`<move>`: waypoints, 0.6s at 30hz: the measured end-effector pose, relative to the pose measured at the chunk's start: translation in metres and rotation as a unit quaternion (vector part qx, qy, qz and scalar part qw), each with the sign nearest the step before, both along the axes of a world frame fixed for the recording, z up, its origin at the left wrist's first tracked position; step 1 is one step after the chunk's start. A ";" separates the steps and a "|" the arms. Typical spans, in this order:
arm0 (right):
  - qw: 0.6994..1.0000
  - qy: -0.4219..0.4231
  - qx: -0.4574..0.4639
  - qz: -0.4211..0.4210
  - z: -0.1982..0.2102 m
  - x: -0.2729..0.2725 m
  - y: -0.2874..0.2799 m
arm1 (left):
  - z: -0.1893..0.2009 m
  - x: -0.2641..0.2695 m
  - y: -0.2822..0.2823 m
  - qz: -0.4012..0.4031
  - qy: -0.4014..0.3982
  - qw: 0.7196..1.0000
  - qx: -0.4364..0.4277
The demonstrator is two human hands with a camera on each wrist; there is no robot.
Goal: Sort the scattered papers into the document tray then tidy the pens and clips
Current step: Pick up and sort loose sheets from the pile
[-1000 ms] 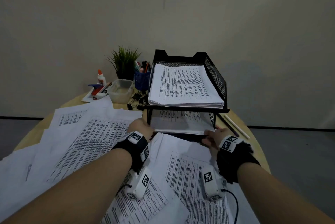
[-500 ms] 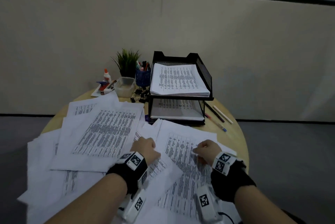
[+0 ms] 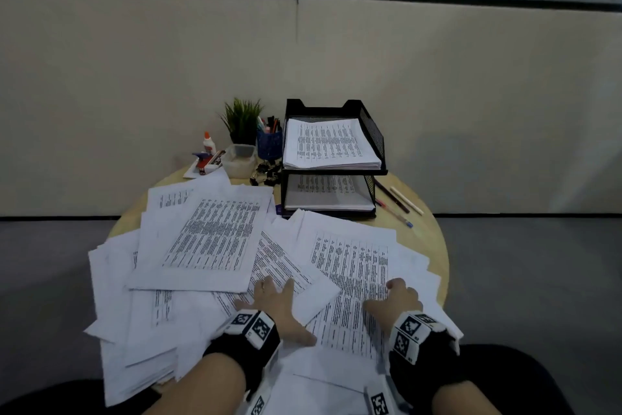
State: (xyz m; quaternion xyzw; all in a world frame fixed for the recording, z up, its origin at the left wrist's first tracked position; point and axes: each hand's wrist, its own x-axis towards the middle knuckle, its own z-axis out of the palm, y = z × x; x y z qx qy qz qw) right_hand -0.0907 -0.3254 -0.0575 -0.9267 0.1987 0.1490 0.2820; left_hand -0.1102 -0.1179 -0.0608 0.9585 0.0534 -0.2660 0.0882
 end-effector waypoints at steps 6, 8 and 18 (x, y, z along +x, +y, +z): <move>0.978 -0.042 0.188 -0.084 0.011 -0.015 -0.012 | -0.011 -0.007 -0.003 0.015 -0.055 0.998 -0.022; 0.963 -0.035 0.241 -0.111 0.012 -0.014 -0.018 | -0.011 -0.006 0.001 0.014 -0.079 0.995 -0.056; 0.973 -0.066 0.219 0.040 0.008 -0.006 -0.023 | 0.020 -0.013 -0.010 0.200 -0.167 0.863 -0.432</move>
